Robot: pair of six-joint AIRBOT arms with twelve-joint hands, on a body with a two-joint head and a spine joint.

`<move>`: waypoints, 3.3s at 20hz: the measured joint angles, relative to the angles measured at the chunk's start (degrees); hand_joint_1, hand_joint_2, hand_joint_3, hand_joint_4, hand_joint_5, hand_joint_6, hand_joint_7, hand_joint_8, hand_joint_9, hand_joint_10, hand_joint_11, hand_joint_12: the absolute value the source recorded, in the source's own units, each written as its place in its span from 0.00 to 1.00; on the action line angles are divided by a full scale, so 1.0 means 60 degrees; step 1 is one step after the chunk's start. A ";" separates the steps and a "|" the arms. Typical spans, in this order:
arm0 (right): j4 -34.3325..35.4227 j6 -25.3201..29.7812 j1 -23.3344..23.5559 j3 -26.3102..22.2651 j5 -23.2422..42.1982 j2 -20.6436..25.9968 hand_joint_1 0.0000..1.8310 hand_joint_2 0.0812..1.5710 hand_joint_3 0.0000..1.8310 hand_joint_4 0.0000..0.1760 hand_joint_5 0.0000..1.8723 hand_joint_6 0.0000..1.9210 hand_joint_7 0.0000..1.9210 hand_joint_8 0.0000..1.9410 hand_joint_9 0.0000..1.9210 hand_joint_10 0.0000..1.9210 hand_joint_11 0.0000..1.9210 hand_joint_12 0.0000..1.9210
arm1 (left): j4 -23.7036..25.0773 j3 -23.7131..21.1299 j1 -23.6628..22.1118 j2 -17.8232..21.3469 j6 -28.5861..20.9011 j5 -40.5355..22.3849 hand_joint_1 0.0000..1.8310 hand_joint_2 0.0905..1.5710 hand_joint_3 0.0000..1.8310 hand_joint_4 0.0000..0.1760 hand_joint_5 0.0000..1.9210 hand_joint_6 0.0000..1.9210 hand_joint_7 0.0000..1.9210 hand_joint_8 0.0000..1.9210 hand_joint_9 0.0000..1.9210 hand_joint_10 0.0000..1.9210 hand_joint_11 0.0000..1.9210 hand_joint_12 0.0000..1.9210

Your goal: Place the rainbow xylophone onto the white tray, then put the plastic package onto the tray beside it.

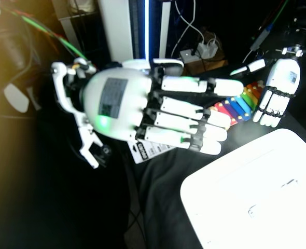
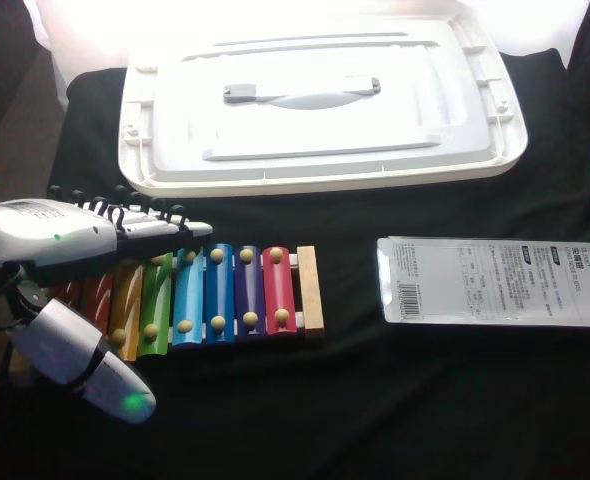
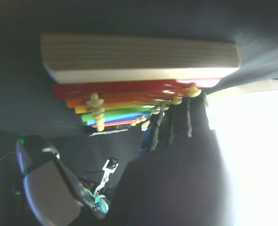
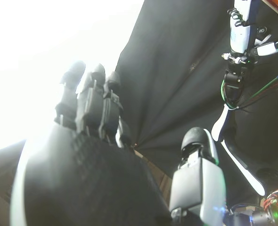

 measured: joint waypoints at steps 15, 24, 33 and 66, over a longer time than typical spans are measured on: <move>-0.0004 0.0000 0.0000 0.0000 0.0004 0.0000 0.18 0.61 0.00 0.47 0.02 0.00 0.19 0.00 0.17 0.00 0.00 0.35 | -0.0321 0.0280 0.0011 -0.0368 0.0463 0.0288 0.59 0.45 0.01 0.31 0.00 0.00 0.00 0.00 0.00 0.00 0.04 0.02; -0.0069 0.0000 0.0000 -0.0004 0.0007 0.0000 0.19 0.61 0.00 0.56 0.01 0.00 0.19 0.00 0.17 0.00 0.00 0.37 | -0.0466 0.0339 0.0109 -0.0386 0.0259 0.0255 0.75 0.55 0.00 0.23 0.02 0.00 0.07 0.00 0.11 0.00 0.01 0.31; -0.0080 0.0004 0.0000 -0.0004 0.0004 0.0000 0.15 0.62 0.00 0.50 0.00 0.00 0.18 0.00 0.17 0.00 0.00 0.36 | -0.0605 0.0390 0.0168 -0.0419 0.0430 -0.0153 0.78 0.67 0.00 0.00 0.27 0.01 0.35 0.01 0.40 0.05 0.19 0.60; -0.0113 0.0011 0.0000 -0.0011 0.0007 0.0000 0.19 0.59 0.00 0.35 0.00 0.00 0.19 0.00 0.18 0.00 0.00 0.35 | -0.2787 -0.0149 0.0477 0.0579 0.1588 -0.1282 0.67 0.63 0.00 0.00 0.34 0.00 0.38 0.01 0.34 0.23 0.21 0.46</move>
